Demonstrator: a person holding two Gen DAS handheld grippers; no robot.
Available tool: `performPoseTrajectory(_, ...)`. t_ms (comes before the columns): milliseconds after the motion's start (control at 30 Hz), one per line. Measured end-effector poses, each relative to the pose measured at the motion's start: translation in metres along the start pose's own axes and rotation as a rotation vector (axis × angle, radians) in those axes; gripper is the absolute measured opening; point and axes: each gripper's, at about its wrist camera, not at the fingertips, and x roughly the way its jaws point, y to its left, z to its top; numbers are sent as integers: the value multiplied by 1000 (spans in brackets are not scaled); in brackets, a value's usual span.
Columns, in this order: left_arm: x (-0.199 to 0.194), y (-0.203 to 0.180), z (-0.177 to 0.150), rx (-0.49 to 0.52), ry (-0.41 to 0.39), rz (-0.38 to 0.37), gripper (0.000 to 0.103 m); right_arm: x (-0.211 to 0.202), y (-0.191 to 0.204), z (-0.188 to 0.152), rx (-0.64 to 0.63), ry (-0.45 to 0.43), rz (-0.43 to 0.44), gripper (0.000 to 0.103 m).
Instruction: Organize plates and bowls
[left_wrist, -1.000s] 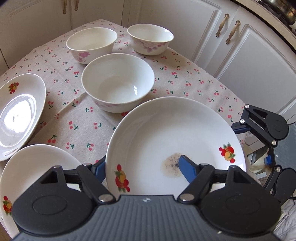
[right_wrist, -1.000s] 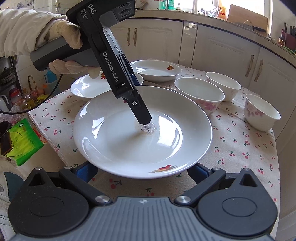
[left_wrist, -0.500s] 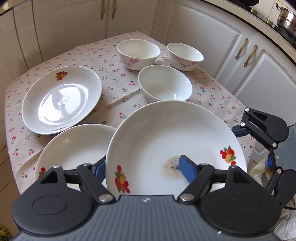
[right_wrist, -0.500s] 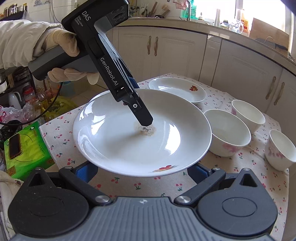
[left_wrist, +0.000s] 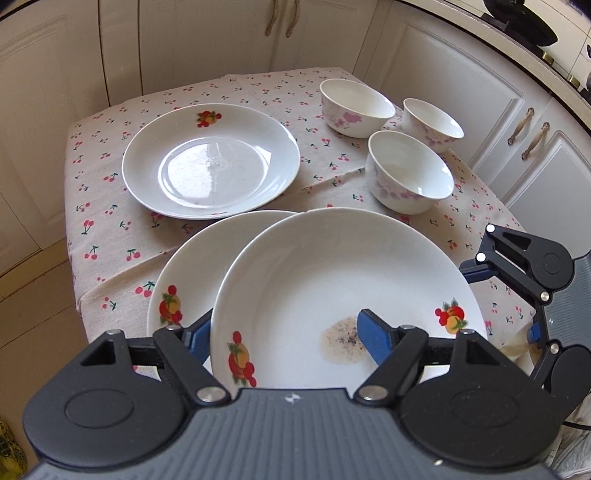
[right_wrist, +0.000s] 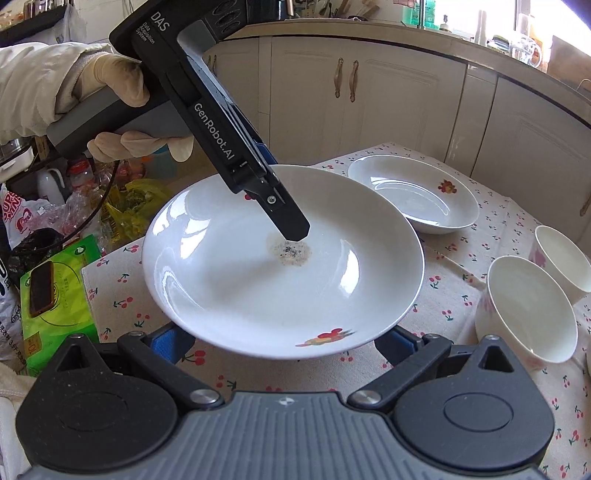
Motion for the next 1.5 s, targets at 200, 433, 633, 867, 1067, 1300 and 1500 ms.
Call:
performPoseTrajectory(200,8,18,0,-30,0,-9,78,8,-3,12,-10,15,2,103)
performPoseTrajectory(433,19,29,0,-50,8,-17,78,19,-4,17,-22,37,-8,103)
performPoseTrajectory(633,22,32,2,-48,12,-17,77,22,-5,17,-15,43,-8,103)
performPoseTrajectory(867,24,27,6,-6,31,12,78,22,-6,16,-11,36,-13,103)
performPoseTrajectory(1067,25,25,9,-7,49,29,78,20,-5,15,-21,30,-19,103)
performPoseTrajectory(1300,28,21,15,-2,68,51,80,12,-6,12,-3,3,-18,103)
performPoseTrajectory(1500,32,17,22,-2,94,74,84,5,-9,10,17,-29,-11,103)
